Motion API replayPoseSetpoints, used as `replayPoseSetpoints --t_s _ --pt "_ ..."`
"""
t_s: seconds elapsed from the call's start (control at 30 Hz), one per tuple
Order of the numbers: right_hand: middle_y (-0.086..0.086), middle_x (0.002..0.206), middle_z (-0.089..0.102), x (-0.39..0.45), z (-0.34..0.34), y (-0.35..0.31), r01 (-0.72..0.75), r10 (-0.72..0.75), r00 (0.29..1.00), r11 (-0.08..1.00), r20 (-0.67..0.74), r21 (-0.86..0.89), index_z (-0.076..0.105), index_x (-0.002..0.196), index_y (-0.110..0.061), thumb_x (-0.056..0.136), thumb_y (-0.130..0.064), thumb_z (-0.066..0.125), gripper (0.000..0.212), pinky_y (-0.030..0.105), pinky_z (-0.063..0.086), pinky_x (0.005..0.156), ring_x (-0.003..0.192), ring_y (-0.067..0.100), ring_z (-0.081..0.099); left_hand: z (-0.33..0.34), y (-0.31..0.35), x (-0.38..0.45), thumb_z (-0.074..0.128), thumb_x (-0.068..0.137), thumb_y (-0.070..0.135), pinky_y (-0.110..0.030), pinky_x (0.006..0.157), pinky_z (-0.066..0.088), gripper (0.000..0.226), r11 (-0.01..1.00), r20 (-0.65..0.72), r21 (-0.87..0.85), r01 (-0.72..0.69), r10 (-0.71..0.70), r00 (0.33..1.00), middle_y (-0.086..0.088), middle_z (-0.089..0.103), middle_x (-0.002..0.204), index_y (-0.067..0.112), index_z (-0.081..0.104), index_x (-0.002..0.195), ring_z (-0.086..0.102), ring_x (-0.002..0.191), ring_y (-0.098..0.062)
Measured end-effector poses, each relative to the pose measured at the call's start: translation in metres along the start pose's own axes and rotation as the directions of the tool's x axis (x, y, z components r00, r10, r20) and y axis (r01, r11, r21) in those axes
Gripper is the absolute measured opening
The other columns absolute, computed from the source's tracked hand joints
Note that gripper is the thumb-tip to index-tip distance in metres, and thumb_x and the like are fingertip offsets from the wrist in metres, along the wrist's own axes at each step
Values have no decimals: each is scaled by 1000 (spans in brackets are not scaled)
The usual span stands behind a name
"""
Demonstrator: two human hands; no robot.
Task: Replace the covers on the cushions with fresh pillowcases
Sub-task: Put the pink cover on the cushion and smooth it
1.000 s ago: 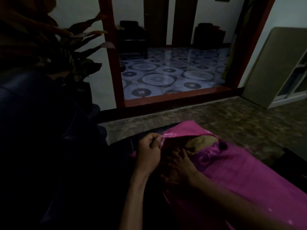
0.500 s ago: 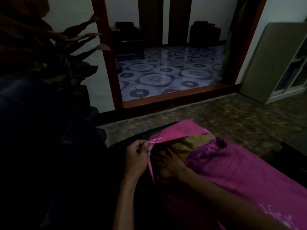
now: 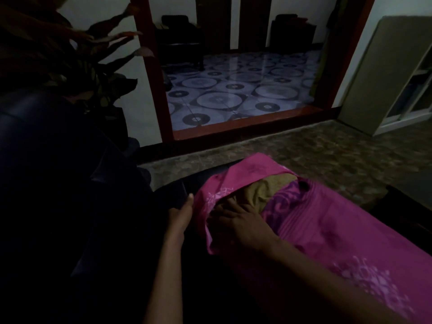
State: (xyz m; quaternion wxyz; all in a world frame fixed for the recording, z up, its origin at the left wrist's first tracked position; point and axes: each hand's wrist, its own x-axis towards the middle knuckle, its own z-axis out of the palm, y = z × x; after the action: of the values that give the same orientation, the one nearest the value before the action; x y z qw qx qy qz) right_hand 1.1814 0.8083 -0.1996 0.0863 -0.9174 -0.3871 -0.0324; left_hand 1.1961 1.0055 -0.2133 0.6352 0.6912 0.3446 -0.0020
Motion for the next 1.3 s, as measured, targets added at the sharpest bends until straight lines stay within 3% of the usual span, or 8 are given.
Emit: replayPoseSetpoints --t_s 0.23,0.4,0.53,0.77,0.93,1.07,1.2,1.3 --pt "-2 133 66 -33 -21 -11 -53 47 997 993 60 109 68 130 -24 90 -57 26 66 37 41 97 125 23 55 12 -10 16 87 69 42 -42 98 54 86 984 37 -170 53 -47 998 -21 63 128 -9 56 132 65 112 -30" --pt "3 100 71 -36 -29 -9 -100 102 995 990 -16 100 73 101 -20 84 -41 35 47 41 46 77 95 31 64 17 0 25 75 82 17 -30 74 52 48 983 -22 -185 7 -11 1000 -20 68 119 -4 63 124 68 105 -29" --pt "-6 97 68 -36 -40 -12 -92 120 986 970 -115 227 68 91 -24 77 -18 67 15 36 42 72 95 19 62 16 -8 54 87 65 15 -37 78 56 75 947 5 -315 68 -70 998 -19 65 124 -4 56 131 68 102 -29" --pt "-11 96 61 -49 -27 -8 -73 149 962 948 -230 310 68 88 -24 63 -19 70 26 37 51 71 93 13 59 -3 -14 12 50 94 59 -38 81 54 54 896 395 -321 308 -169 903 -18 74 105 13 74 109 67 100 -33" --pt "-12 93 58 -53 -35 -8 -92 174 964 928 -201 360 68 82 -25 58 -5 74 32 39 53 68 89 11 59 6 -8 24 49 96 51 -40 96 52 51 959 230 -232 164 -110 967 -13 68 123 11 70 120 64 109 -27" --pt "-15 90 59 -51 -37 -6 -98 173 970 920 -170 381 67 80 -27 56 0 73 37 40 54 69 86 6 59 13 0 33 20 101 64 -43 117 32 81 986 0 -154 68 -69 998 -19 26 161 4 27 156 32 145 -35" --pt "-13 88 64 -47 -38 -5 -83 201 952 895 -229 439 69 85 -25 55 -1 67 39 37 53 70 83 5 60 10 -8 43 25 85 86 -48 107 46 100 941 162 -313 125 -76 984 -16 51 146 11 47 147 54 129 -34" --pt "-14 85 66 -44 -36 -6 -58 233 924 870 -305 489 68 86 -26 57 -2 61 38 35 53 67 81 2 62 13 -22 39 60 63 89 -53 102 50 104 937 279 -317 145 -54 959 -18 61 135 16 59 137 62 118 -34"
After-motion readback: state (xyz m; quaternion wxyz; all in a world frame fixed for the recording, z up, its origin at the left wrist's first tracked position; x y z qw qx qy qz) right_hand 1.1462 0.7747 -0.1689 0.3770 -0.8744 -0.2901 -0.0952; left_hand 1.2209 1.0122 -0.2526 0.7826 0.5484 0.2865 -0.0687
